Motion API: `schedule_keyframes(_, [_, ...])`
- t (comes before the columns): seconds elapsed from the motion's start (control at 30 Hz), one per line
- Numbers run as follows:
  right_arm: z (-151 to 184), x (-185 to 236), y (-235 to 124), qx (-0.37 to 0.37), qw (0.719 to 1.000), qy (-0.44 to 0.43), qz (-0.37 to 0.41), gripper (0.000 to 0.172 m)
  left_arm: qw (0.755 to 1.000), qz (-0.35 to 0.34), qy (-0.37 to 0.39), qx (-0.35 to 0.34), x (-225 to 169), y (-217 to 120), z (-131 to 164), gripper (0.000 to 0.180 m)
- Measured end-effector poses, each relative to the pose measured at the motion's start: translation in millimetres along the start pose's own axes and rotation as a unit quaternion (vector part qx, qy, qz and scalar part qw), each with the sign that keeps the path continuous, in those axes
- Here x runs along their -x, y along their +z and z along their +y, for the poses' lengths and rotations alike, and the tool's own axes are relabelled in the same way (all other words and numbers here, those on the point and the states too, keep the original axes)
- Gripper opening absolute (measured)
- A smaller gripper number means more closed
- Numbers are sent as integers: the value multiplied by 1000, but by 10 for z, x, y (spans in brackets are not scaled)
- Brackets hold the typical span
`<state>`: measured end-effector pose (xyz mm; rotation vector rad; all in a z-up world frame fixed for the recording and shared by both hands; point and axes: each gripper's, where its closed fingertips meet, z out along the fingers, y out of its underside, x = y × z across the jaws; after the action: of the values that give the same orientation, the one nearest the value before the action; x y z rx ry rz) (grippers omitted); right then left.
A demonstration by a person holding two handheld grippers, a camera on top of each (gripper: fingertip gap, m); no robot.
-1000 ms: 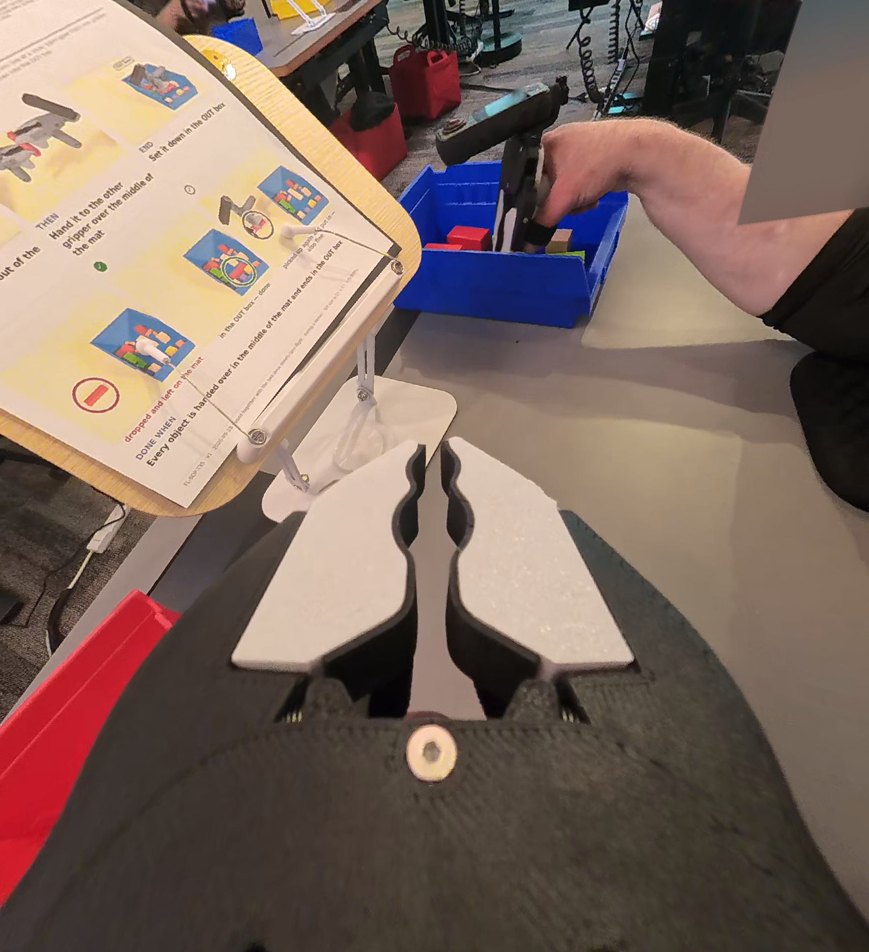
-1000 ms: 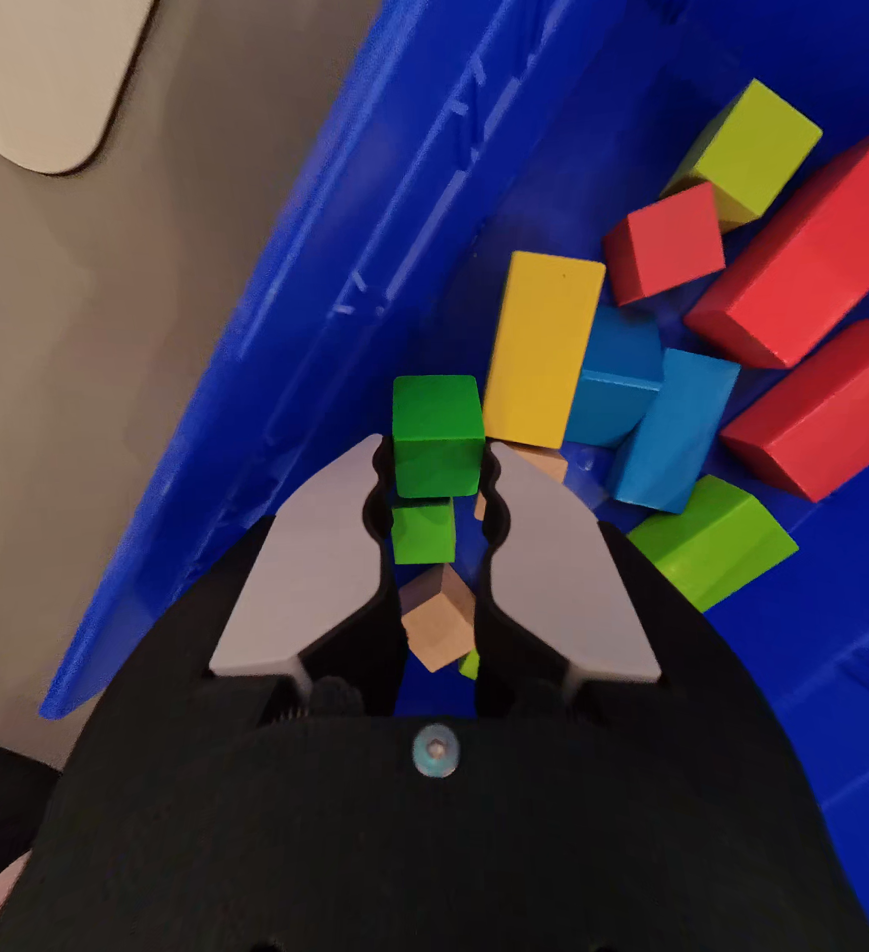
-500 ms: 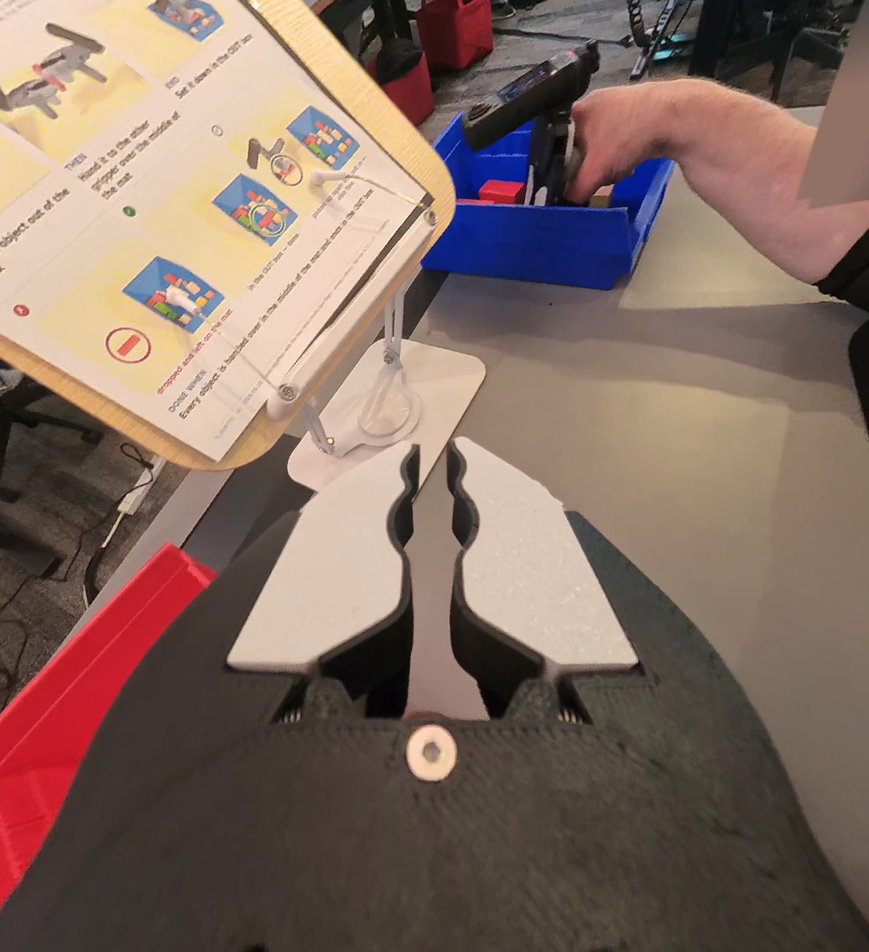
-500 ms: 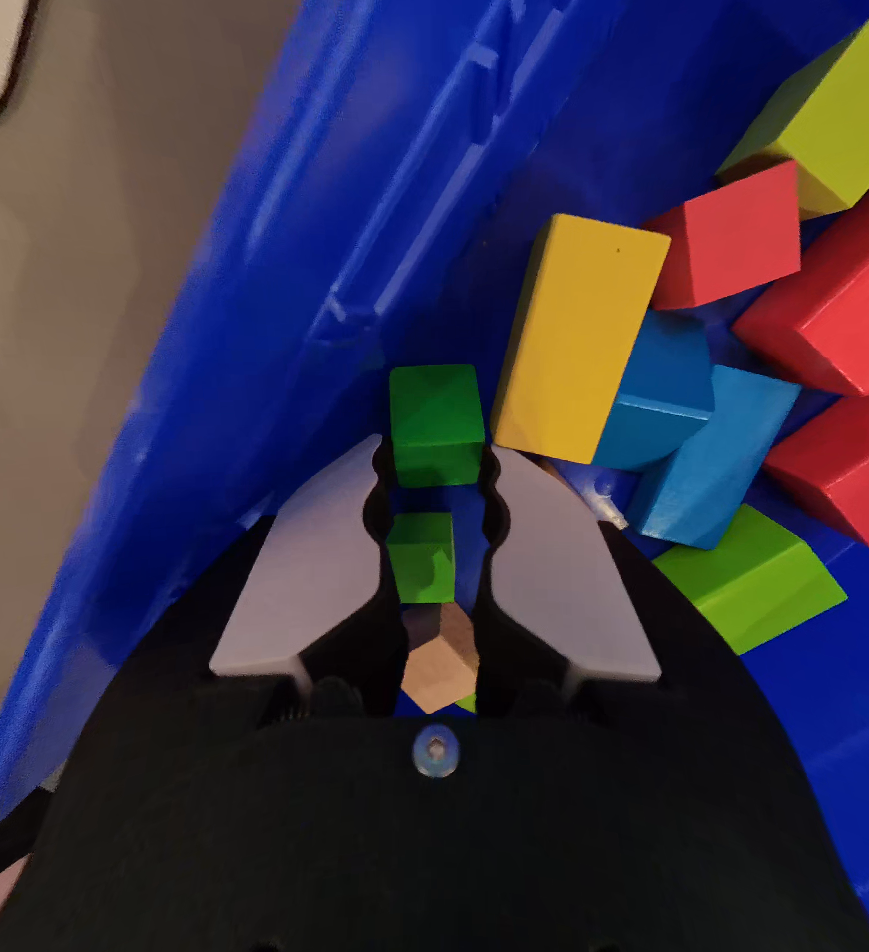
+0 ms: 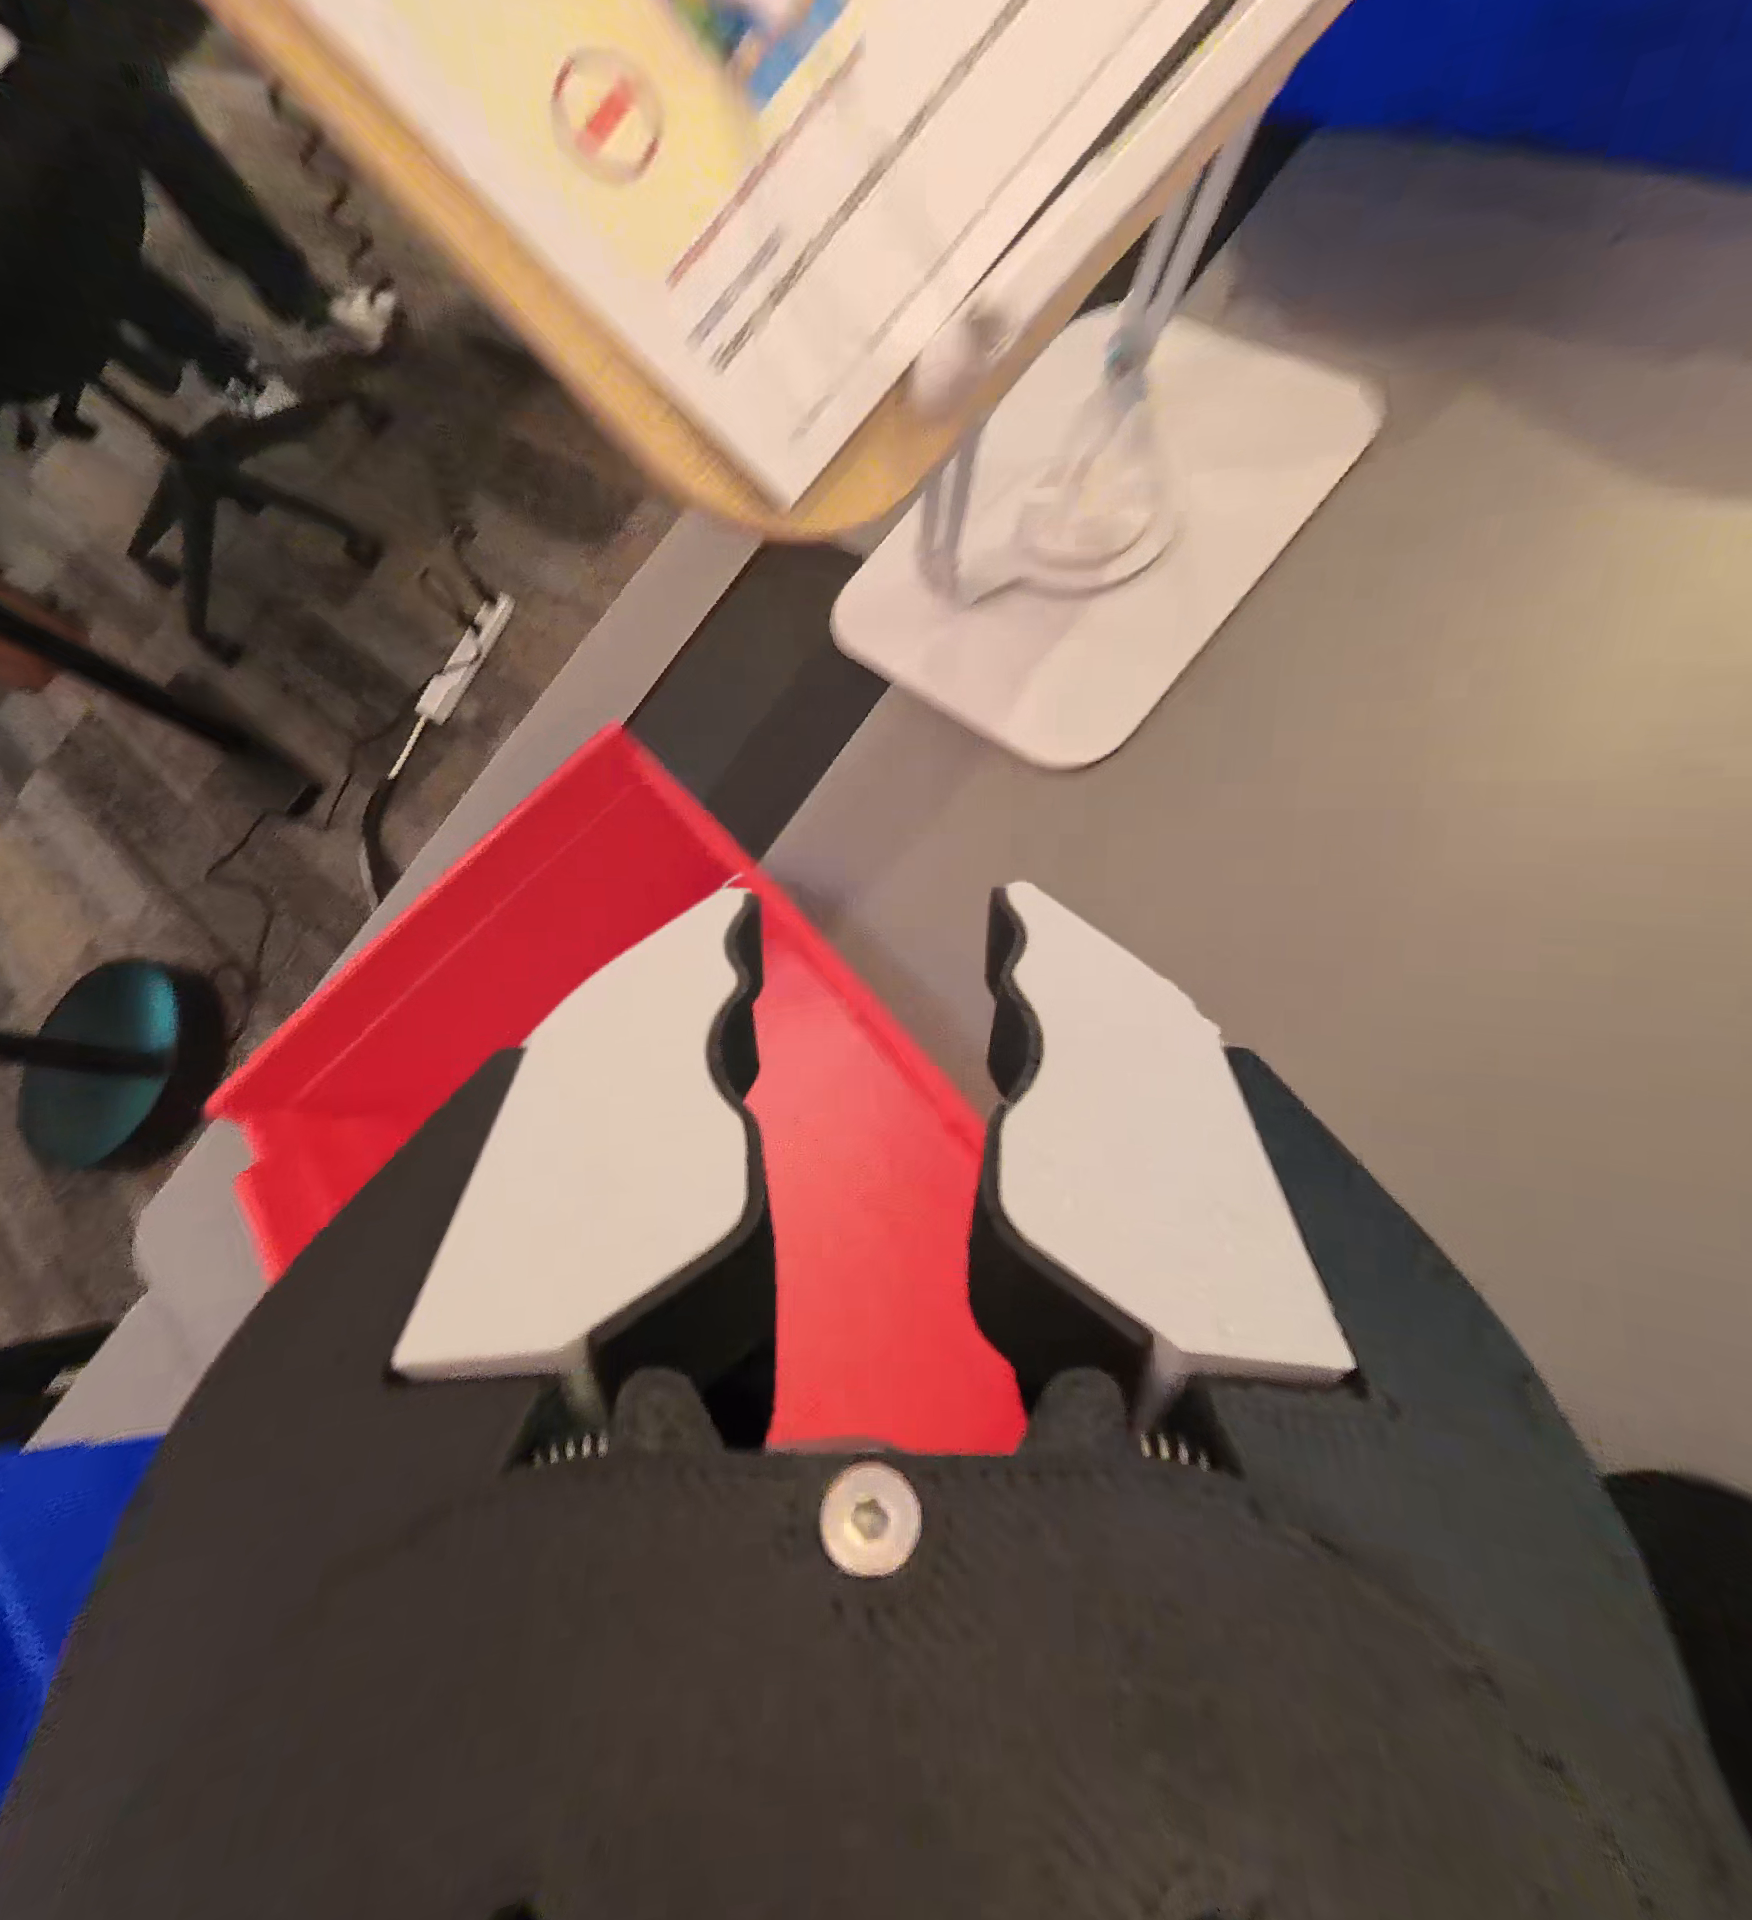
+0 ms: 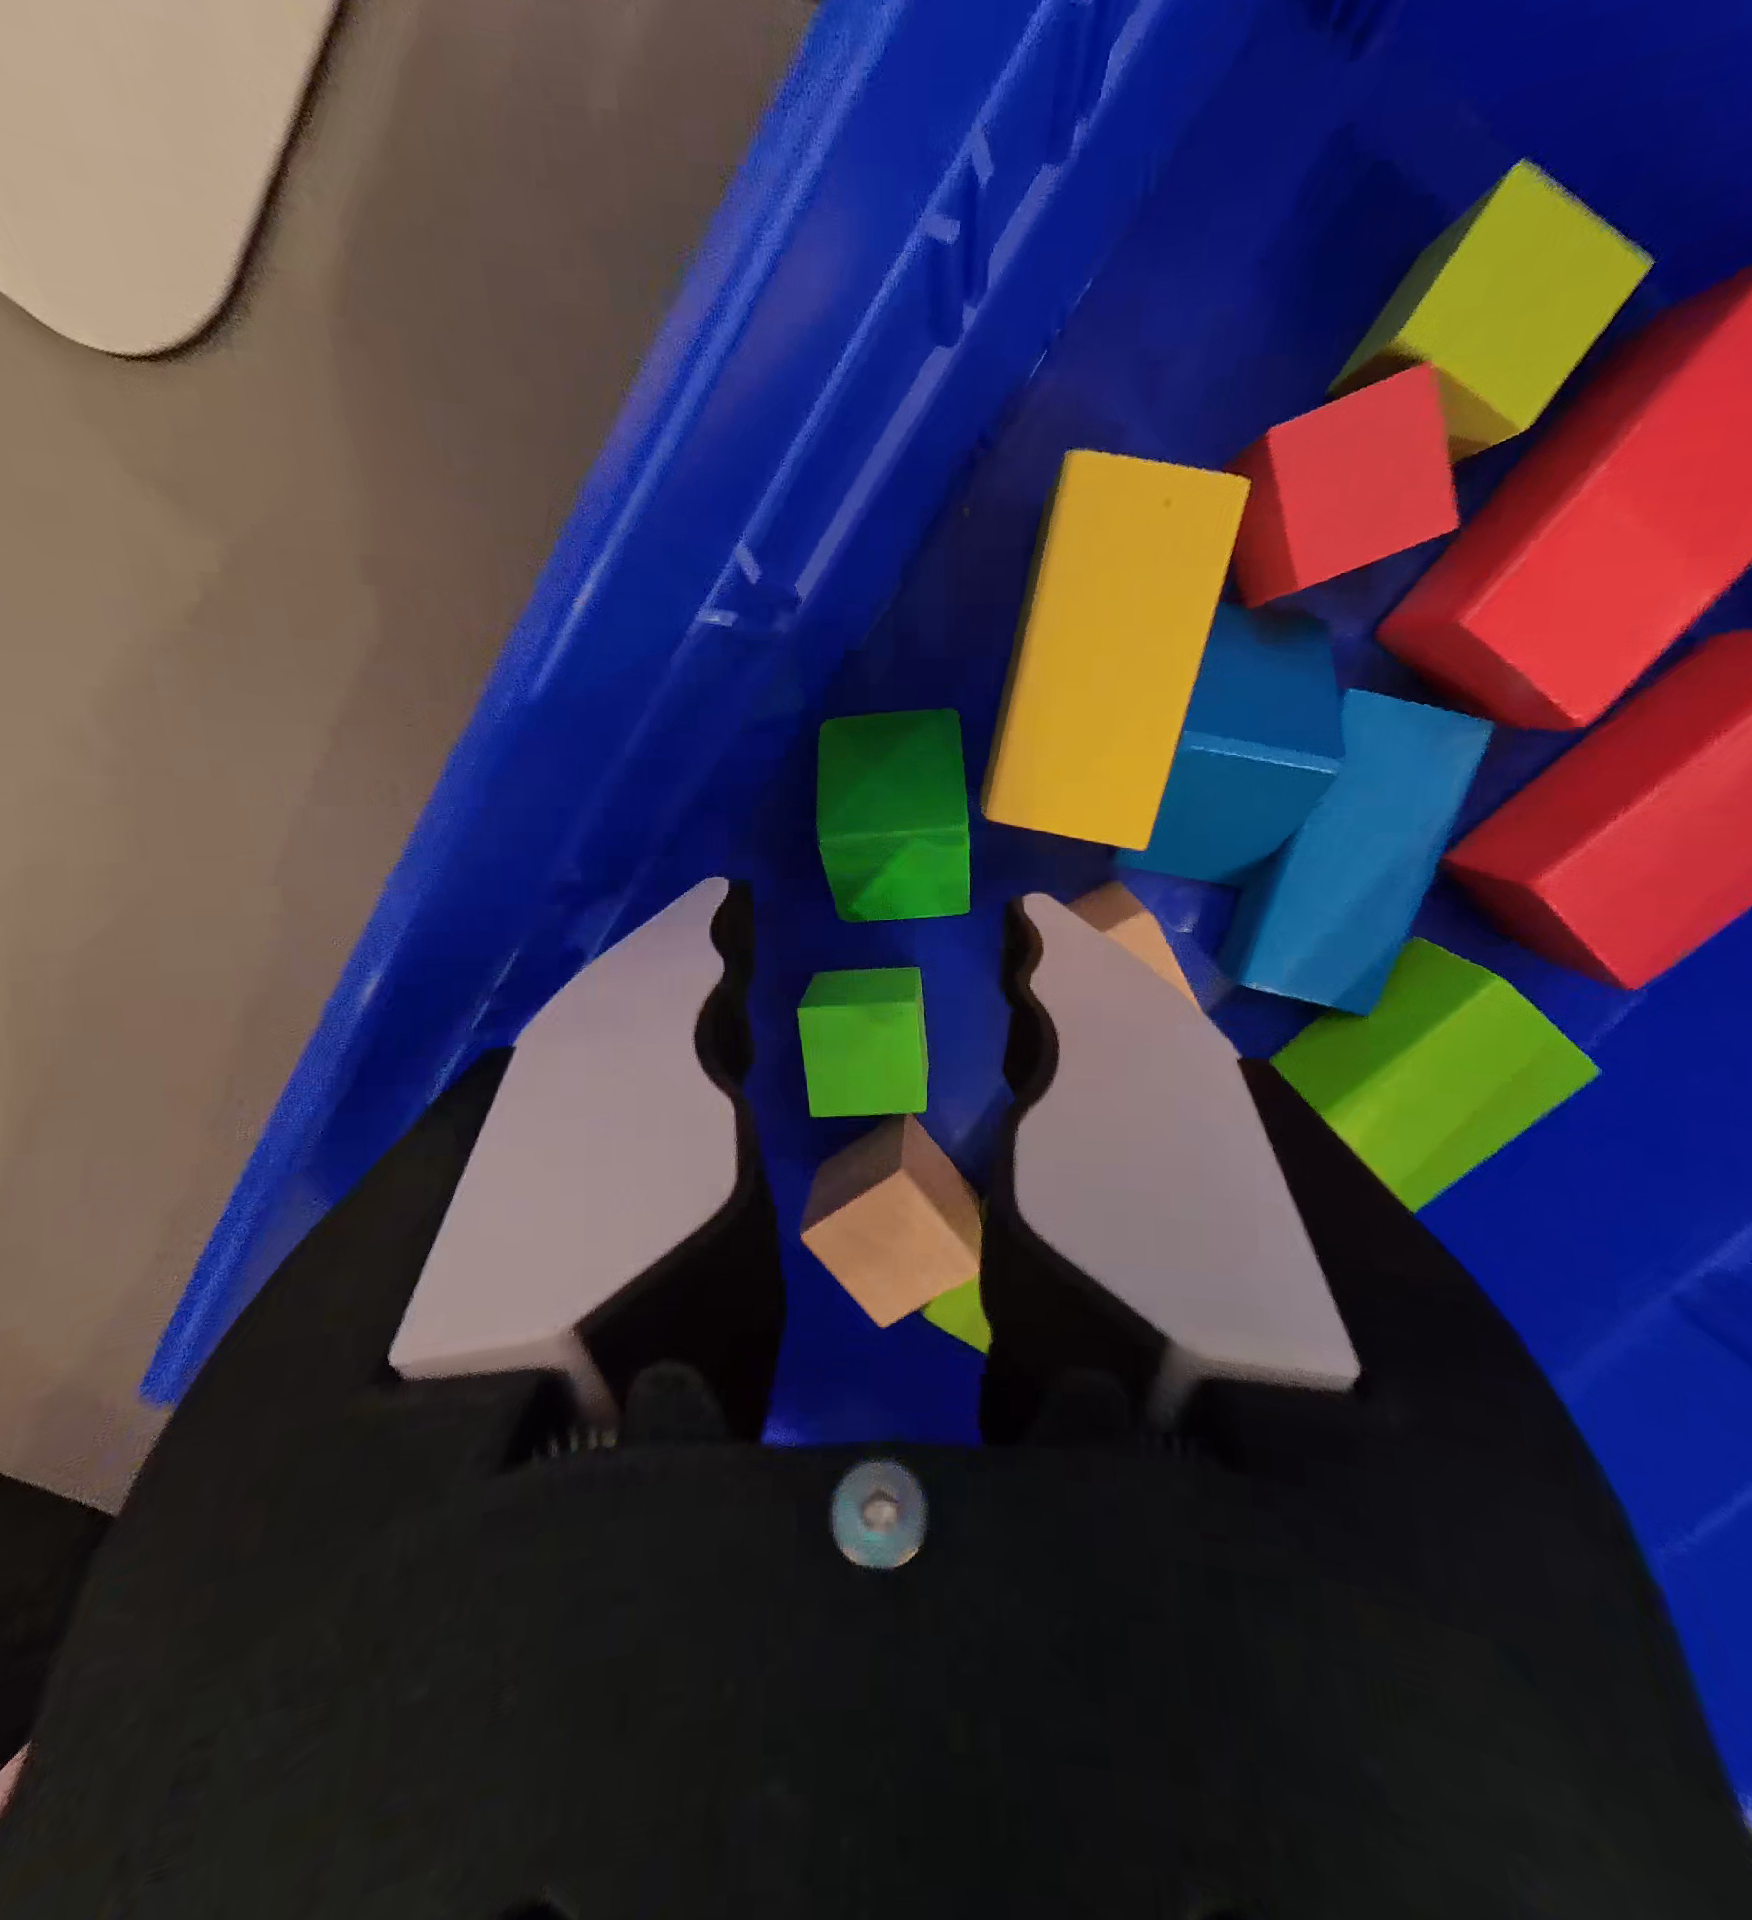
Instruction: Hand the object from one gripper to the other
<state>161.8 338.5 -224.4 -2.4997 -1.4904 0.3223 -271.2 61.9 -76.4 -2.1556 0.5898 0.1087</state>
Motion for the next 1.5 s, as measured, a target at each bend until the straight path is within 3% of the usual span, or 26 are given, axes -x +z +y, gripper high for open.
schedule_keyframes(0.07, [-35,-2,-120,-19,1000,1,7,43,999,-13,14,37,235,77,239,46])
schedule_keyframes(0.17, [-77,20,-253,-40,999,-5,13,42,987,-32,62,144,600,222,744,54])
schedule_keyframes(0.3, [-124,47,-355,-52,998,-13,27,41,939,3,115,323,869,387,1513,62])
schedule_keyframes(0.4, [-149,90,-377,-53,998,-23,29,40,903,32,150,402,933,416,1906,55])
schedule_keyframes(0.53, [-179,127,-373,-51,998,-34,31,40,842,24,244,480,1088,393,2200,49])
schedule_keyframes(0.67, [-209,164,-368,-50,997,-42,33,40,797,15,318,513,1180,416,2321,47])
schedule_keyframes(0.8, [-238,194,-365,-52,997,-49,34,39,773,13,381,508,1165,537,2359,52])
schedule_keyframes(0.87, [-242,196,-370,-53,997,-50,36,39,777,11,392,493,1141,590,2340,53])
schedule_keyframes(0.93, [-250,195,-377,-56,997,-50,35,39,801,12,371,470,1078,671,2303,48])
schedule_keyframes(1.03, [-254,200,-382,-57,996,-50,35,39,826,-9,314,467,1085,731,2265,42])
schedule_keyframes(1.13, [-262,207,-400,-62,996,-51,34,39,874,9,216,436,996,792,2170,37])
schedule_keyframes(1.2, [-266,203,-409,-65,996,-51,33,39,888,18,189,418,969,814,2115,35])
schedule_keyframes(1.3, [-264,205,-405,-64,996,-51,31,39,892,39,189,410,911,837,2109,36])
schedule_keyframes(1.4, [-268,208,-408,-65,996,-52,32,39,886,42,203,416,888,864,2111,52])
schedule_keyframes(1.43, [-272,213,-415,-66,996,-52,32,39,883,45,205,419,880,865,2115,42])
schedule_keyframes(1.5, [-280,217,-435,-70,996,-53,34,39,884,41,207,417,886,883,2116,39])
